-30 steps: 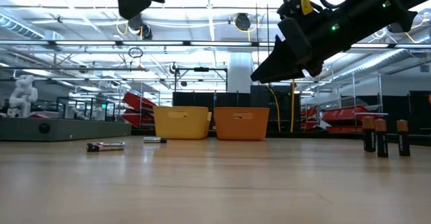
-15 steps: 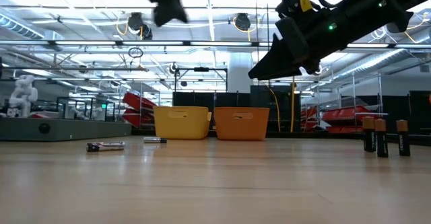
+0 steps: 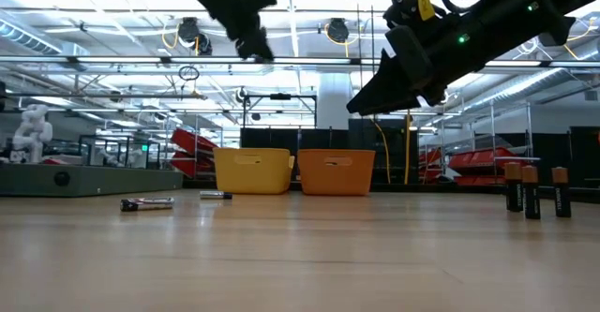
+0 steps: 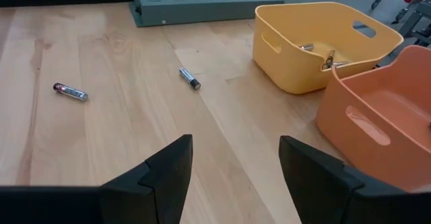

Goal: Sort batteries
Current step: Put the silver battery into the yellow bin, then put the black battery into the orange bin

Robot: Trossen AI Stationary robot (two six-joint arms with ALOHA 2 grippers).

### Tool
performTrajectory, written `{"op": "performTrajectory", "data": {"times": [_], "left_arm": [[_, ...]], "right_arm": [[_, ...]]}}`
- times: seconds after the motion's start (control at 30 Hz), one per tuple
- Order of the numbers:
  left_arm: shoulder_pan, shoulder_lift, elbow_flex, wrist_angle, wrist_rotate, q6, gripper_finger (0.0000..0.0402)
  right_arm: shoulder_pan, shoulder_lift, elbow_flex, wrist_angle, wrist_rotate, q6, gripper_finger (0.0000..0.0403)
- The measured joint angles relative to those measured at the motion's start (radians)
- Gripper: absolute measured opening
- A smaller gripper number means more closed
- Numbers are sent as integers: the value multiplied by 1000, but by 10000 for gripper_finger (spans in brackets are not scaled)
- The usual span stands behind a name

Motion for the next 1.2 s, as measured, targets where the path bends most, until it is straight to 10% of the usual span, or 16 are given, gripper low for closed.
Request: {"op": "performTrajectory", "data": {"times": [0.37, 0.63, 0.93, 1.2], "left_arm": [[-31, 2, 15, -289, 62, -263, 330], [-177, 2, -55, -534, 475, -590, 309], [-411, 2, -234, -259, 188, -620, 287], [-480, 2, -307, 30, 163, -527, 260]], "right_arm": [[0, 0, 0, 2, -23, 34, 212], [0, 0, 0, -26, -61, 21, 212], [20, -9, 147, -341, -235, 88, 212], [20, 2, 462, -852, -331, 117, 209]]}}
